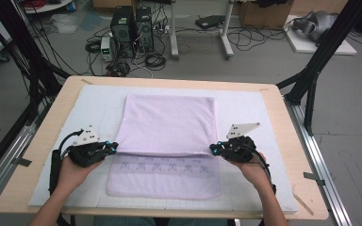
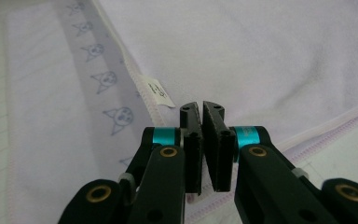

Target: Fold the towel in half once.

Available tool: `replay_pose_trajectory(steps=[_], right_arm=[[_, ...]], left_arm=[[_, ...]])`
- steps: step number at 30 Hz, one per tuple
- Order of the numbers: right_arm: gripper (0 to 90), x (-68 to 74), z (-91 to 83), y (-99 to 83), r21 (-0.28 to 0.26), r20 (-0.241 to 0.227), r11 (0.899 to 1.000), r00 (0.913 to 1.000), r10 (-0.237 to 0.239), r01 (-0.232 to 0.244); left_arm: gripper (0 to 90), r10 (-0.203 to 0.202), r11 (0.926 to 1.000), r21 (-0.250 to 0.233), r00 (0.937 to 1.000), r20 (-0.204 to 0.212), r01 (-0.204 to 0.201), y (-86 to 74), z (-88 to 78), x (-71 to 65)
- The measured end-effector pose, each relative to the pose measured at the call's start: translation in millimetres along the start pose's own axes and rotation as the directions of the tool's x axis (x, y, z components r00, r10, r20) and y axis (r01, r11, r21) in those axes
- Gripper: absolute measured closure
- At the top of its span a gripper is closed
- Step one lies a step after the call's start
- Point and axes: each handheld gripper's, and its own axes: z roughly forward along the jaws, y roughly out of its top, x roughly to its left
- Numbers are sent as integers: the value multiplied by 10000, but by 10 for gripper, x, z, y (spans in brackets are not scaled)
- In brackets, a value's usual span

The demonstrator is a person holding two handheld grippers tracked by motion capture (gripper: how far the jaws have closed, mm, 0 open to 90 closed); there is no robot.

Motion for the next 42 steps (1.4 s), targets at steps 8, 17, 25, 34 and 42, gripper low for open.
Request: replay_pose_trajectory(steps=[8,17,25,34,42], right_arm=[[868,269,-180,-60,22,-248,9987,9984,-515,515],[753,598,-342,-266,354,-1098,9952,9902,-867,911],[635,525,-95,-413,424,-1222,9972,9909,-559,615],[737,636,126,-554,930,-1446,9908,9859,-845,986],[860,668,54,-515,651,-1392,9903,9838,-1130,1229]], left_arm=[[880,341,9994,-83,9993,167,-340,-173,-233,-275],[716,626,9980,59,9966,543,-630,-388,-498,-544],[639,684,9961,499,9933,930,-733,-444,-225,-518],[793,909,9923,674,9805,1743,-1040,-546,-22,-630],[881,766,9959,354,9839,1613,-834,-513,-111,-625]])
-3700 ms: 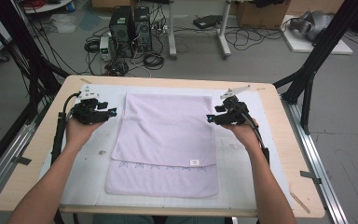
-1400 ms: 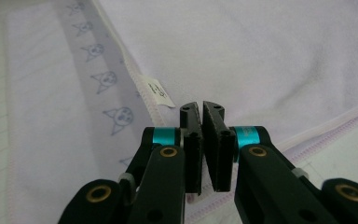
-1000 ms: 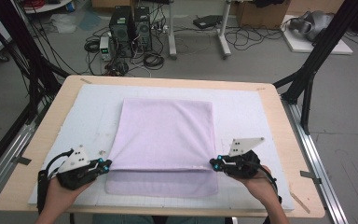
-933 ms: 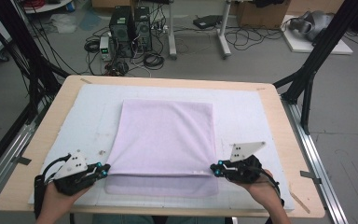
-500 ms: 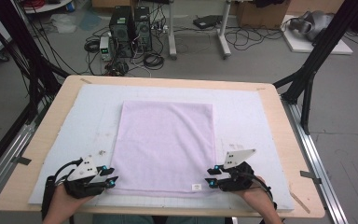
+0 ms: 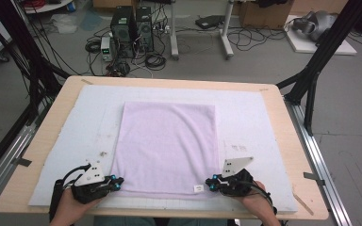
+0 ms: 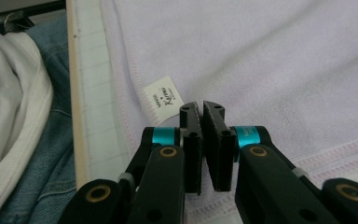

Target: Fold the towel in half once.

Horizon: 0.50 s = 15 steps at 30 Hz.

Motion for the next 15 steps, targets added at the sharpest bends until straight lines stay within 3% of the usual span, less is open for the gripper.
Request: replay_pose_trajectory(steps=[4,6,8,10,13,15], right_arm=[[861,41,-119,50,-223,-27,9996,9998,-183,183],[860,72,-158,67,-212,-300,9994,9992,-278,271],[841,94,-141,60,169,-473,9983,9974,-550,558],[748,85,-106,25,268,-590,9990,9977,-338,354],[715,41,-90,-26,-130,-535,9999,9985,85,-92],[715,19,-64,-45,-23,-513,9999,9986,153,-155]], left_arm=[[882,1,9996,-289,10000,-42,-2,36,-134,-24],[882,89,9995,-313,9999,49,-87,36,-166,-50],[880,170,9997,-174,9998,115,-168,9,-165,-87],[866,135,9999,-9,9998,115,-135,-33,-145,-88],[785,-111,9999,120,9999,125,110,-79,-119,-45],[760,-90,9997,230,10000,11,90,-86,-107,-24]])
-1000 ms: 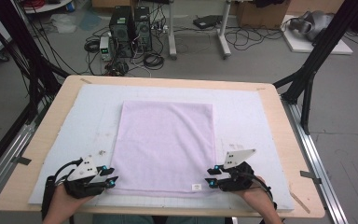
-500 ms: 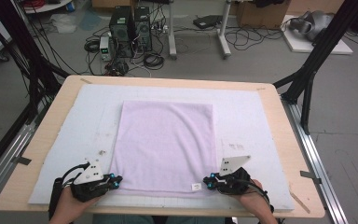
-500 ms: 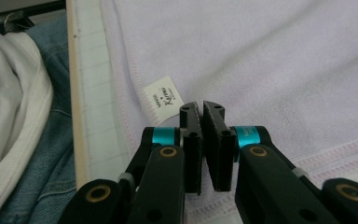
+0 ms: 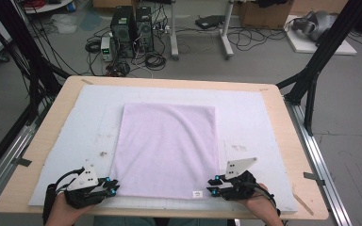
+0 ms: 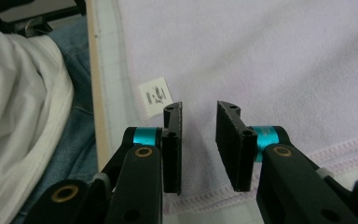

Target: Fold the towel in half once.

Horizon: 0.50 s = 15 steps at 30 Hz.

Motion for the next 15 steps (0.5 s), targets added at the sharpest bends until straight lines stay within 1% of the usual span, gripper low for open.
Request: replay_pose_trajectory(steps=[2,3,4,5,6,9,10,12,13,15], right_arm=[[706,-18,49,-20,412,85,9991,10000,-24,20],[701,-23,60,-25,428,58,9991,10000,39,-41],[691,-36,61,-29,270,8,9996,9999,107,-107],[675,-43,51,-27,241,49,9996,9999,161,-162],[655,-60,39,-18,87,134,9997,9996,232,-233],[607,-116,3,34,-152,368,9991,9985,393,-388],[595,-140,-11,57,-239,395,9990,9984,399,-389],[560,-195,-28,101,-400,548,9982,9974,470,-448],[543,-226,-35,119,-472,638,9973,9962,590,-561],[480,-291,-46,152,-612,875,9959,9936,716,-664]], left_arm=[[738,-1,10000,93,10000,-37,2,-2,14,19],[720,-29,10000,86,10000,-46,29,3,19,28],[708,-90,10000,20,10000,-35,90,7,20,31],[696,-171,9998,-100,9998,-70,171,19,17,36],[678,-210,9997,-149,9998,-75,209,35,14,46],[617,-387,9986,-361,9991,-149,381,97,15,103],[598,-403,9984,-396,9990,-191,395,118,19,135],[565,-607,9968,-539,9977,-287,591,158,31,198],[549,-707,9957,-631,9969,-332,685,178,38,232],[525,-806,9944,-720,9959,-413,775,222,47,308]])
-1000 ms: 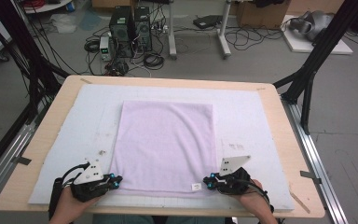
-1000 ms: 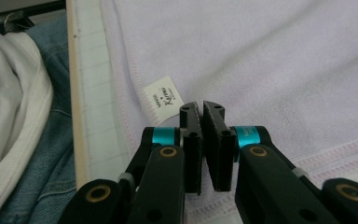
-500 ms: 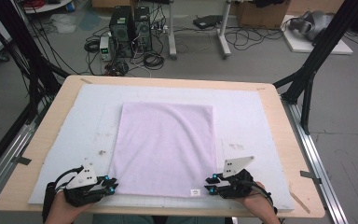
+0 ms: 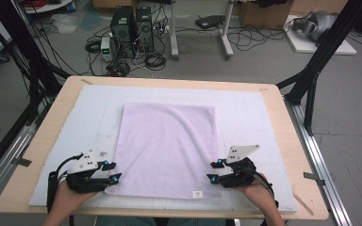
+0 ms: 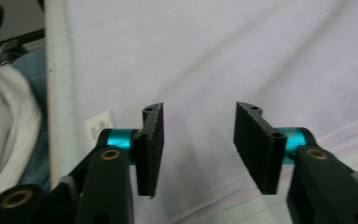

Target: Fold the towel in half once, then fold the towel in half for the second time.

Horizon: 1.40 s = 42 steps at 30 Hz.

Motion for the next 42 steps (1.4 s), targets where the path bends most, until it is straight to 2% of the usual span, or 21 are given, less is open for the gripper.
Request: replay_pose_trajectory(steps=[4,7,11,14,19,23,31,33,37,42], right_arm=[[410,-132,-4,66,-192,446,9989,9981,430,-422],[359,-264,1,137,-353,796,9974,9947,652,-626],[339,-420,-18,247,-591,1125,9961,9911,713,-650],[318,-519,-36,339,-567,1304,9957,9883,796,-727],[312,-616,-72,487,-541,1448,9967,9871,677,-605],[310,-640,-80,553,-471,1517,9976,9868,565,-499],[314,-734,-2,550,-344,1315,9972,9889,698,-658],[316,-774,8,569,-354,1253,9968,9893,754,-715],[316,-903,-5,692,-140,1423,9974,9872,724,-711],[329,-1133,9,898,-153,1683,9966,9823,821,-807]], left_arm=[[481,-179,9998,-60,9994,-300,177,104,37,125],[453,-577,9980,-297,9974,-430,565,179,78,226],[417,-531,9979,-404,9963,-669,505,307,106,305],[405,-497,9974,-561,9957,-786,453,424,107,355],[408,-324,9982,-532,9957,-865,279,572,105,430],[408,-360,9980,-553,9957,-856,313,610,123,464],[410,-424,9984,-401,9960,-787,393,669,149,553],[410,-418,9988,-305,9957,-827,394,734,150,622],[410,-554,9983,-217,9938,-965,535,862,172,778],[420,-1009,9948,33,9867,-1278,1022,938,263,1057]])
